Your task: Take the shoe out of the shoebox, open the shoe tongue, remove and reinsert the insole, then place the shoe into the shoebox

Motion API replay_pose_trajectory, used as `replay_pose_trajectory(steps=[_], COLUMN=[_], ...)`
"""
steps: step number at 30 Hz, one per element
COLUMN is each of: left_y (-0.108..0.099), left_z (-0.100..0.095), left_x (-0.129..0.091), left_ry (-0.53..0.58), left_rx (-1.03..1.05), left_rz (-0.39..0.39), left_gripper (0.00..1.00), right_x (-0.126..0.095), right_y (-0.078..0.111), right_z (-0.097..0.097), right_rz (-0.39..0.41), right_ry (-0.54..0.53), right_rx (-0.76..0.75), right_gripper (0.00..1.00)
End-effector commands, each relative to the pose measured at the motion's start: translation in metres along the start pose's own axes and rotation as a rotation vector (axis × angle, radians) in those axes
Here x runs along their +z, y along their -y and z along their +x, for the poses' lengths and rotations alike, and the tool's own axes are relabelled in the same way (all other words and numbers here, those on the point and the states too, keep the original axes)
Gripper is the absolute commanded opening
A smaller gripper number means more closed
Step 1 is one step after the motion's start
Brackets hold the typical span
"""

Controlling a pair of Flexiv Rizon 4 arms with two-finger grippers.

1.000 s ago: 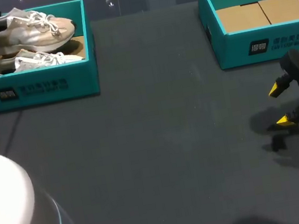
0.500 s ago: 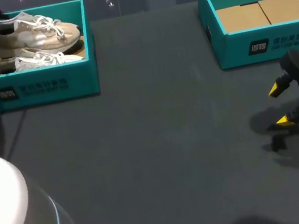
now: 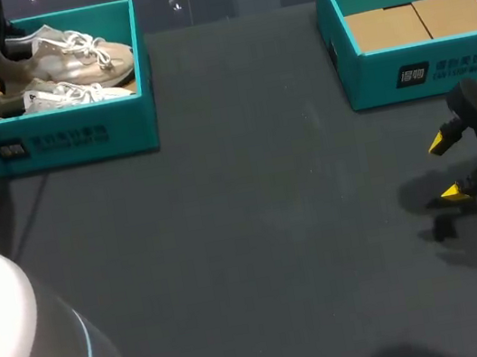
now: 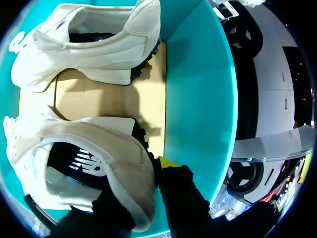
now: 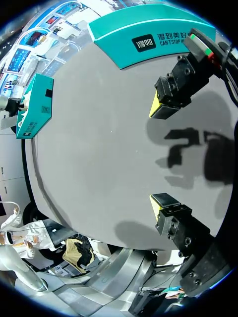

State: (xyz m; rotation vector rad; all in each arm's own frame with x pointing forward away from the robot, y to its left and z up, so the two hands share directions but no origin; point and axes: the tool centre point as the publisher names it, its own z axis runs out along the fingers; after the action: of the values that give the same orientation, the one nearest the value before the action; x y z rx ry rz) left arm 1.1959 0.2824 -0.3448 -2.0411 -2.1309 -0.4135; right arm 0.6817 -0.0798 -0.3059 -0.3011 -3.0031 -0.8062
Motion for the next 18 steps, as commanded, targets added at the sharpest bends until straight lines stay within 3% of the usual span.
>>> replay_pose_trajectory(steps=[1, 16, 18], left_y=[-0.004, 0.001, 0.001], left_z=[-0.004, -0.005, -0.005], left_x=[0.004, 0.023, 0.024], left_ry=[-0.007, -0.001, 0.002], left_rx=[-0.001, -0.020, -0.024], left_rz=[0.007, 0.047, 0.051], left_gripper=[0.00, 0.00, 0.18], right_x=[0.000, 0.000, 0.000], right_y=[0.000, 0.000, 0.000], right_z=[0.001, 0.001, 0.001], right_rz=[0.003, 0.003, 0.003], right_ry=[0.002, 0.002, 0.002], right_rx=[0.001, 0.001, 0.001], right_gripper=[1.00, 1.00, 1.00])
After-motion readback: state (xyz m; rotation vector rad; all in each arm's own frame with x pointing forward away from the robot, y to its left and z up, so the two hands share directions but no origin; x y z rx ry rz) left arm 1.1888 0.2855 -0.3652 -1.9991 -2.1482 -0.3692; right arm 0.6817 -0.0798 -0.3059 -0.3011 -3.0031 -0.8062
